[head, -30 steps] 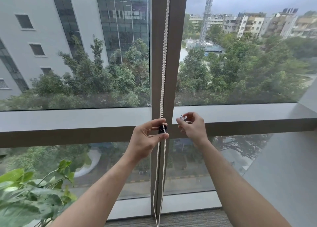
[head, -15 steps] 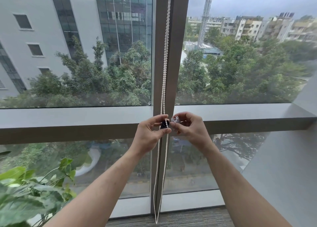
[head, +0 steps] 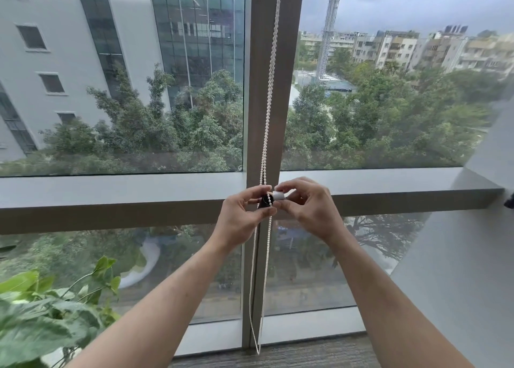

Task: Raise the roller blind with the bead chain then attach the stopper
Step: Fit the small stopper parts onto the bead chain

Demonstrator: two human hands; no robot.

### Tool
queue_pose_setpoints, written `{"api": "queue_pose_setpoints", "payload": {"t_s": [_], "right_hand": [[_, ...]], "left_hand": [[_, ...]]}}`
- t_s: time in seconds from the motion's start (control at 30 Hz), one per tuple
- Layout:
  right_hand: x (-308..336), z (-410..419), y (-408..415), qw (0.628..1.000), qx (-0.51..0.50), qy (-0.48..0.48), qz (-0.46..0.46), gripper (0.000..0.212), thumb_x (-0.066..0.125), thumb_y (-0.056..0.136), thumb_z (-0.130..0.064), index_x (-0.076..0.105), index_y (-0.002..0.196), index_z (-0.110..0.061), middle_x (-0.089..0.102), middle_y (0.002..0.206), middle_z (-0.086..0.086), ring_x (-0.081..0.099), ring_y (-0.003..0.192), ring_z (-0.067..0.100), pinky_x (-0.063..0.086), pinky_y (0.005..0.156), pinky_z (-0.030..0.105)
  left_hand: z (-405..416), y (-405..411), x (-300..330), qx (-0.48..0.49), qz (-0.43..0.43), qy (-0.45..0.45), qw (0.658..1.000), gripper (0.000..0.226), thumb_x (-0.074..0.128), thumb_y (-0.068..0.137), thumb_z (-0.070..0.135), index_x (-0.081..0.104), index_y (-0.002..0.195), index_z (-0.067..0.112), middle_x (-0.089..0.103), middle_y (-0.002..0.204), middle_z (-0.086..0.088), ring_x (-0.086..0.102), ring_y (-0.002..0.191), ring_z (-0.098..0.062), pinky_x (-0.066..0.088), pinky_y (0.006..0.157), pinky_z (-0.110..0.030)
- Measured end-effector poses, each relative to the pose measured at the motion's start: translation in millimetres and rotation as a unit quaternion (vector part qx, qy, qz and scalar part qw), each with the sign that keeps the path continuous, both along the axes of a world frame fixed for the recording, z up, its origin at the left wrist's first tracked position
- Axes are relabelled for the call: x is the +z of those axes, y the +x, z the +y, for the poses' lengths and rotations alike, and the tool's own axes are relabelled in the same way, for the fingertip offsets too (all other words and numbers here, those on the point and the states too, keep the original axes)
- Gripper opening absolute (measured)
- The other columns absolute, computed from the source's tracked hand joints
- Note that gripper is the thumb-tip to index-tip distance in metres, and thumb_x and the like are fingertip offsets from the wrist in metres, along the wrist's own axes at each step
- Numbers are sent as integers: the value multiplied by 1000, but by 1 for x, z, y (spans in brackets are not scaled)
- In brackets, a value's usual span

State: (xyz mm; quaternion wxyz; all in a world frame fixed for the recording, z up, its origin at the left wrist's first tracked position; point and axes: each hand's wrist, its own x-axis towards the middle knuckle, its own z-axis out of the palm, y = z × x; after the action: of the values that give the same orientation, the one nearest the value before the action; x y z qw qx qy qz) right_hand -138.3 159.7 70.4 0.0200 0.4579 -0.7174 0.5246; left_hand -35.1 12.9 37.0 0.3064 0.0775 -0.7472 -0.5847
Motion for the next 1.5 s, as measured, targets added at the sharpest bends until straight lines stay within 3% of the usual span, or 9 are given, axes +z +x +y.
{"api": "queue_pose_setpoints", "payload": {"t_s": [0.2, 0.37, 0.57, 0.83, 1.0, 1.2, 1.37, 1.5], "right_hand": [[6, 0, 6, 997, 21, 25, 75, 35, 73, 84, -2, 73, 115, -19, 66, 103, 1, 66, 96, 14, 56, 87, 30], [11, -2, 11, 993, 24, 33, 115, 34, 75, 83, -2, 73, 114, -15, 68, 102, 0, 67, 88, 15, 58, 82, 30], [15, -3, 16, 985, 19, 41, 168, 23, 73, 86, -5, 76, 108, -13, 69, 98, 0, 62, 86, 9, 48, 76, 10], [14, -5, 19, 975, 16, 60, 213, 30, 71, 84, 2, 75, 111, -12, 68, 101, 2, 64, 90, 15, 55, 82, 27], [14, -4, 19, 979, 27, 50, 195, 28, 74, 83, -1, 75, 110, -10, 67, 100, 1, 61, 90, 9, 52, 83, 18], [17, -1, 20, 981, 35, 43, 184, 28, 72, 84, 1, 75, 110, -8, 67, 101, 0, 61, 93, 9, 51, 85, 16], [19, 0, 21, 982, 42, 35, 181, 29, 69, 85, 3, 75, 111, -7, 67, 103, 2, 62, 96, 11, 52, 88, 17], [21, 1, 21, 980, 49, 39, 188, 30, 67, 86, 5, 73, 113, -6, 66, 105, 3, 62, 98, 12, 53, 88, 19]], "left_hand": [[0, 2, 1, -4, 1, -11, 1000, 47, 84, 72, 13, 70, 117, 18, 76, 108, 0, 71, 103, -21, 54, 96, -47], [0, 6, 3, -6, 7, -3, 1000, 45, 83, 75, 11, 71, 117, 20, 76, 107, 2, 71, 102, -19, 55, 95, -45], [-1, 9, 2, -15, 3, 3, 1000, 44, 83, 75, 13, 72, 113, 31, 77, 105, 3, 71, 103, -22, 54, 95, -50], [6, 11, 5, -25, 6, 16, 1000, 43, 83, 74, 5, 74, 106, 32, 78, 95, 0, 73, 94, -21, 58, 89, -46], [7, 14, 6, -42, 15, 26, 999, 42, 81, 74, 2, 74, 106, 29, 77, 89, 2, 70, 78, -13, 56, 75, -33], [8, 18, 10, -74, 22, 52, 996, 46, 79, 76, 1, 74, 108, 35, 75, 92, 1, 68, 85, -21, 58, 73, -46], [8, 20, 11, -95, 28, 78, 992, 46, 74, 78, -7, 70, 112, 23, 75, 90, 6, 69, 85, -13, 59, 69, -29], [8, 21, 13, -107, 27, 99, 989, 45, 73, 78, -9, 70, 111, 22, 75, 90, 8, 69, 85, -13, 60, 68, -28]]}}
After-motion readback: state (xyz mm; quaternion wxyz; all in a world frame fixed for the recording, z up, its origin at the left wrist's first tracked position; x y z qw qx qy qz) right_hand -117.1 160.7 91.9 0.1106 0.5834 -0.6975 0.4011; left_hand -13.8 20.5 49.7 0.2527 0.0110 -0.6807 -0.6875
